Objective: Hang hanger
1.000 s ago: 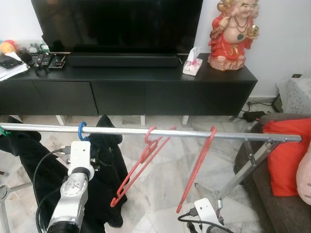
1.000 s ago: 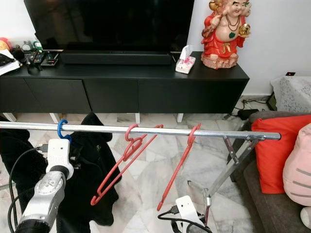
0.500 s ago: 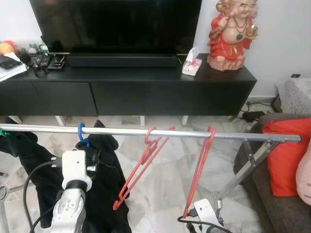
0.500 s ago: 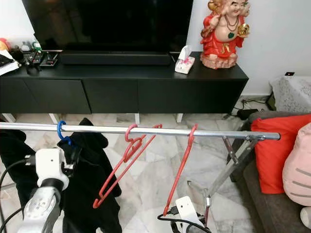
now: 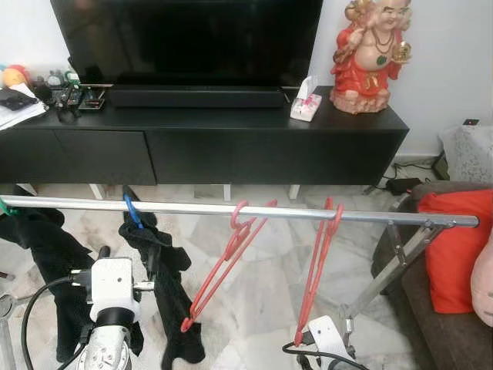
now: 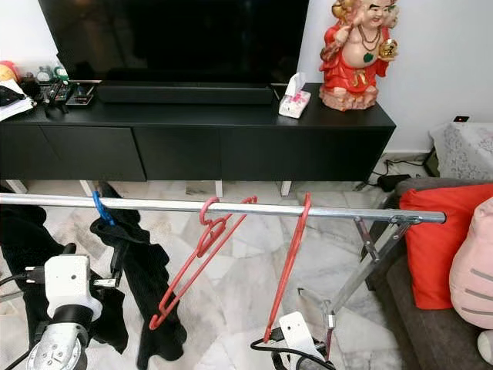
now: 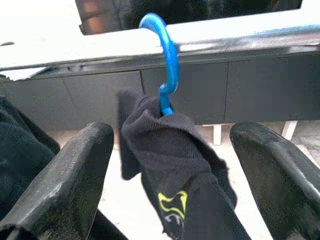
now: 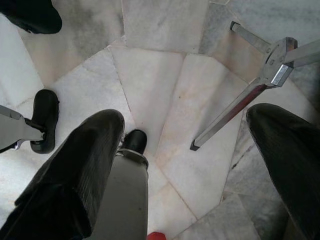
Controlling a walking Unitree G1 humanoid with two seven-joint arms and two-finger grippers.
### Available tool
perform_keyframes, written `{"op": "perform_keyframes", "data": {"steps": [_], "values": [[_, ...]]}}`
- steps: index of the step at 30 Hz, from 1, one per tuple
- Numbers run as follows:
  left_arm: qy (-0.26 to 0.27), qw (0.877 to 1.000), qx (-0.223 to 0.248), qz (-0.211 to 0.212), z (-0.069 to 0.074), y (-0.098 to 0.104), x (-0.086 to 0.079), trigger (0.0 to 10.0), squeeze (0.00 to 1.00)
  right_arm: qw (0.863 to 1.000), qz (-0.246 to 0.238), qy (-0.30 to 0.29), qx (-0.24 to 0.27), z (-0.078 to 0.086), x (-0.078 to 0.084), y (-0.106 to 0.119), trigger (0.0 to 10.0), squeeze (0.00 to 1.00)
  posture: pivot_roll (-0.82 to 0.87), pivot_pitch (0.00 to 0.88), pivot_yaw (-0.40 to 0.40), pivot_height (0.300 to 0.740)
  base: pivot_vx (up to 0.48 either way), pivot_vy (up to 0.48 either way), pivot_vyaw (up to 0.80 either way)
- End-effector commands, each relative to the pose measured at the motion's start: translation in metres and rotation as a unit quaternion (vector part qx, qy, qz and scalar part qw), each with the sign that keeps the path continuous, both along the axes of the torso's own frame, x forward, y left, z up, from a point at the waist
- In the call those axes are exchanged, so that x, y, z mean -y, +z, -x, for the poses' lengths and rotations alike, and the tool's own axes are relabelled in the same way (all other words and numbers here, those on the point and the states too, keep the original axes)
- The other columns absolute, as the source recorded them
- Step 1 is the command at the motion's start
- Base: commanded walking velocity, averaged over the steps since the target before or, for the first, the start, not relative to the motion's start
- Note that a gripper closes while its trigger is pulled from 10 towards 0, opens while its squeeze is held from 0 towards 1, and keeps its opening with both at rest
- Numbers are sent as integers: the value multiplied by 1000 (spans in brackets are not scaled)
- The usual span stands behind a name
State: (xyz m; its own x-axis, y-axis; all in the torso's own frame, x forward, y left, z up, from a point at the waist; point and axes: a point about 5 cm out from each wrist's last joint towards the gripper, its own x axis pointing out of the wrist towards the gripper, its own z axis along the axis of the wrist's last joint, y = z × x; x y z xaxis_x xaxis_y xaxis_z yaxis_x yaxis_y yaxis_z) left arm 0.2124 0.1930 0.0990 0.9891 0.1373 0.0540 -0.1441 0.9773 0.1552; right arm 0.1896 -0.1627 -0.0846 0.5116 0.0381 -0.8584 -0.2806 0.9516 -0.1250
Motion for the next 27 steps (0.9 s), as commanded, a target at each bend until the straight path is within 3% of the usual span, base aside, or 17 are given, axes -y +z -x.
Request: {"op": "perform_keyframes", "data": {"steps": [1, 27], "values": [[-1, 1000, -1, -12, -1, 2, 1, 10000, 0, 1000, 4, -1, -3, 1, 2, -1, 10000, 0, -50, 0, -18, 740, 0, 0, 0], [-12, 1000, -5, -15, -2, 2, 5, 10000, 0, 1000, 3, 6, -8, 4, 0, -2, 10000, 0, -38, 0, -7, 740, 0, 327, 0]]}}
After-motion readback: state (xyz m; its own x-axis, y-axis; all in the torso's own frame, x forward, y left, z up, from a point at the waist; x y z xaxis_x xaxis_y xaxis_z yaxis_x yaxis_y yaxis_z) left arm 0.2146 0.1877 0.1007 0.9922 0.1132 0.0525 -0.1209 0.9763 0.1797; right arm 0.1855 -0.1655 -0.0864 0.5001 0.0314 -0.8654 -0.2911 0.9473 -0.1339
